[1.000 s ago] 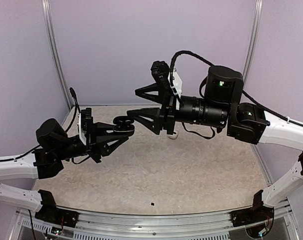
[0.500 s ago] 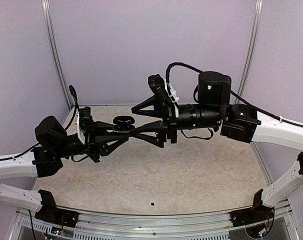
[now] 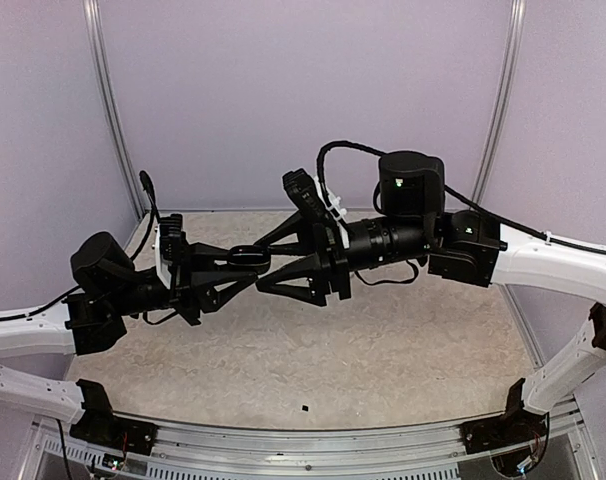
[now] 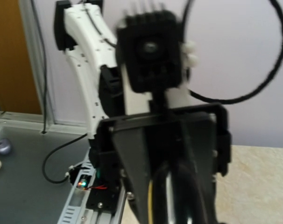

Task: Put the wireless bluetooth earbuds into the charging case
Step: Close the charging case with the earbuds, then pass from the left arm to the right

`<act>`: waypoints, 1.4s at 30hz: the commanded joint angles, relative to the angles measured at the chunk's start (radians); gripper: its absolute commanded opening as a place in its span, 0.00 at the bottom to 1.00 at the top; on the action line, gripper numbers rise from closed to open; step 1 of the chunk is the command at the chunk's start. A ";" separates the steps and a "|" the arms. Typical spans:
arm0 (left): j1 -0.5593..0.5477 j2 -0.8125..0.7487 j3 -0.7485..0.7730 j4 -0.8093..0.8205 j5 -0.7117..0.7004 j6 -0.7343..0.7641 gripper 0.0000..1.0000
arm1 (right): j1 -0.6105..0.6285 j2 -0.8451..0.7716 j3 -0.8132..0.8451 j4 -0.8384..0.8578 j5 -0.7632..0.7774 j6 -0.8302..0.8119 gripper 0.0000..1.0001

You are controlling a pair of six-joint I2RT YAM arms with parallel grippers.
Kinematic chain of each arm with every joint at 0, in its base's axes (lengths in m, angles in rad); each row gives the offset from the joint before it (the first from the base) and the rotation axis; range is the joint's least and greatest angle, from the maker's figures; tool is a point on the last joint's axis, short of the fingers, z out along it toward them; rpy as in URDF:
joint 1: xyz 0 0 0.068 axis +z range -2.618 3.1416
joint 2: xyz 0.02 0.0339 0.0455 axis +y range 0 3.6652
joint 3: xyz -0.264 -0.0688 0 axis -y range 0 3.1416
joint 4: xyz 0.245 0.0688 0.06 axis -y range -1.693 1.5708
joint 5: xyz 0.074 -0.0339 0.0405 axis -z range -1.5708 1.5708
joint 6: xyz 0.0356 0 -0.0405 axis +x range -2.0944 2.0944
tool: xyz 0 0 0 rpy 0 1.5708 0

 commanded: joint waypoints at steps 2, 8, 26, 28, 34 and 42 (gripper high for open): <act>0.015 0.010 0.039 0.011 -0.021 -0.030 0.01 | -0.005 -0.031 0.000 0.004 -0.086 -0.037 0.61; 0.028 0.013 0.038 0.026 -0.010 -0.048 0.02 | -0.005 -0.064 -0.024 0.008 -0.031 -0.057 0.58; 0.027 0.047 0.066 0.000 0.070 -0.053 0.02 | -0.006 -0.072 -0.047 0.011 0.141 -0.084 0.42; 0.024 0.053 0.069 -0.002 0.069 -0.049 0.02 | -0.007 -0.065 -0.050 0.026 0.135 -0.072 0.41; 0.018 0.056 0.069 0.003 0.054 -0.040 0.02 | -0.006 -0.049 -0.060 0.058 0.128 -0.041 0.39; 0.015 0.056 0.067 0.005 0.043 -0.037 0.02 | -0.007 -0.034 -0.068 0.068 0.124 -0.021 0.37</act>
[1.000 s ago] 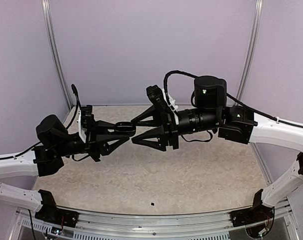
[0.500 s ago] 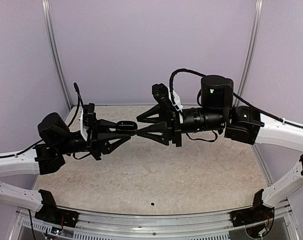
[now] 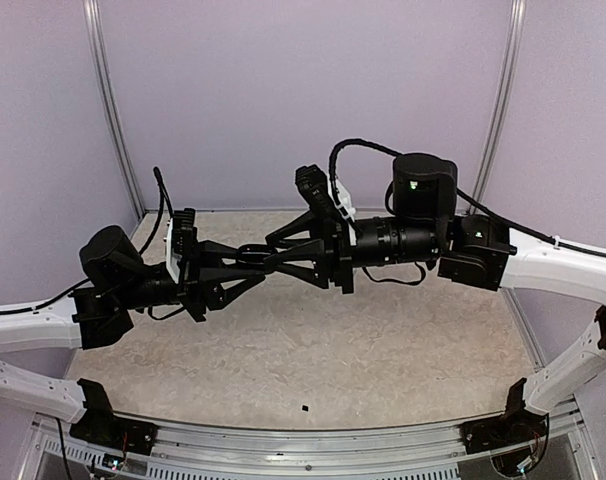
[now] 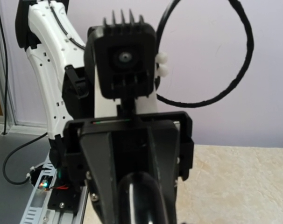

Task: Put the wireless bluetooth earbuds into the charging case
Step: Pass from the left arm to the right, then place the charging case with the earbuds at the center of the board.

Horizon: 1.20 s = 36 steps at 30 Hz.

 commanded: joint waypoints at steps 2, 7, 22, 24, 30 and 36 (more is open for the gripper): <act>-0.007 -0.002 0.033 0.012 -0.010 0.009 0.02 | 0.001 0.022 -0.014 0.028 -0.002 0.031 0.39; -0.009 -0.007 0.029 0.013 -0.014 0.012 0.02 | 0.001 0.026 -0.013 0.024 -0.003 0.038 0.39; -0.006 -0.029 -0.002 0.003 -0.109 0.012 0.38 | -0.050 -0.001 -0.042 0.062 -0.032 0.084 0.17; -0.005 -0.035 -0.008 -0.004 -0.129 0.001 0.57 | -0.076 -0.013 -0.054 0.077 -0.044 0.127 0.16; 0.006 -0.069 -0.065 0.001 -0.221 -0.053 0.90 | -0.164 -0.045 -0.081 0.083 -0.060 0.175 0.16; 0.052 -0.113 -0.101 -0.019 -0.393 -0.118 0.99 | -0.303 0.008 -0.097 0.025 -0.091 0.207 0.16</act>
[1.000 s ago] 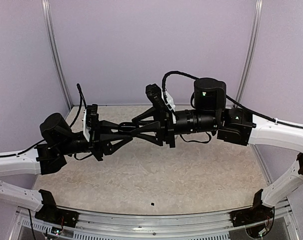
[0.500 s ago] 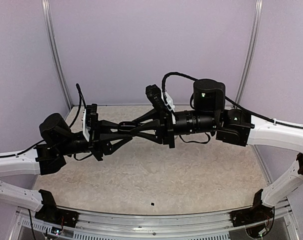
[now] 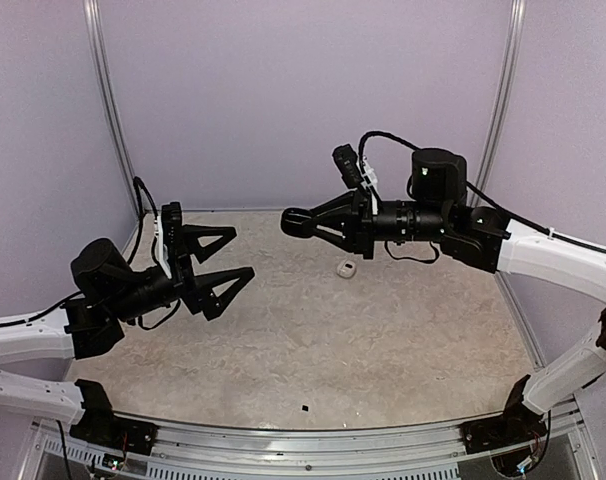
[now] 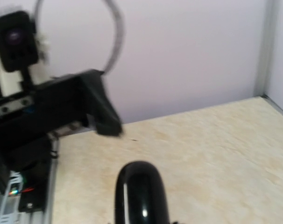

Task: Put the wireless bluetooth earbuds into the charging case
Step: Place the charging case with the earbuds at the center of the board.

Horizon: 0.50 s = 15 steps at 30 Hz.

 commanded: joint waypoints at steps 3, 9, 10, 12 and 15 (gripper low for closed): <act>0.045 -0.027 -0.004 -0.046 -0.207 -0.078 0.99 | -0.136 0.082 -0.029 -0.036 -0.059 0.044 0.16; 0.054 -0.019 0.017 -0.098 -0.321 -0.149 0.99 | -0.232 0.288 0.009 -0.076 -0.147 0.026 0.16; 0.054 -0.015 0.021 -0.107 -0.337 -0.164 0.99 | -0.244 0.332 0.028 -0.084 -0.158 0.029 0.15; 0.058 -0.009 0.036 -0.138 -0.362 -0.201 0.99 | -0.261 0.421 0.072 -0.096 -0.178 0.032 0.14; 0.065 0.019 0.082 -0.212 -0.391 -0.245 0.99 | -0.285 0.535 0.124 -0.097 -0.194 0.024 0.14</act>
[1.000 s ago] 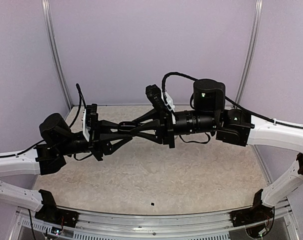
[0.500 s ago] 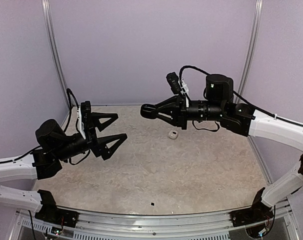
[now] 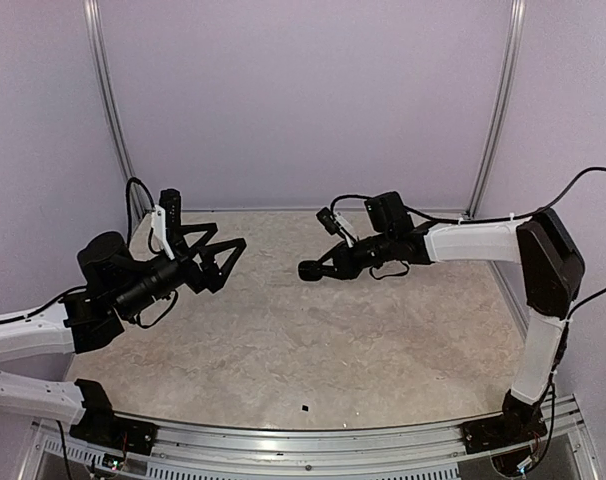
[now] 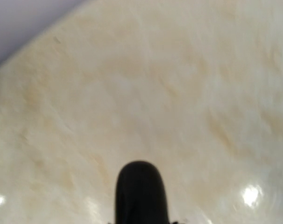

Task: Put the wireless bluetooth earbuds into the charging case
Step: Place the charging case with the earbuds at the center of the board.

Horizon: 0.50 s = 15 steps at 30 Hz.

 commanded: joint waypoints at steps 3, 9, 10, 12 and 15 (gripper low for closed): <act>0.013 0.049 0.102 -0.150 -0.091 -0.103 0.99 | -0.055 0.211 0.159 -0.055 -0.089 -0.010 0.14; 0.016 0.046 0.086 -0.146 -0.104 -0.120 0.99 | -0.075 0.357 0.278 -0.082 -0.131 -0.017 0.15; 0.016 0.043 0.080 -0.141 -0.107 -0.124 0.99 | -0.074 0.376 0.296 -0.081 -0.137 -0.020 0.16; 0.018 0.041 0.077 -0.136 -0.112 -0.126 0.99 | -0.075 0.420 0.342 -0.101 -0.137 -0.026 0.16; 0.020 0.045 0.086 -0.150 -0.114 -0.129 0.99 | -0.077 0.485 0.415 -0.137 -0.144 -0.031 0.17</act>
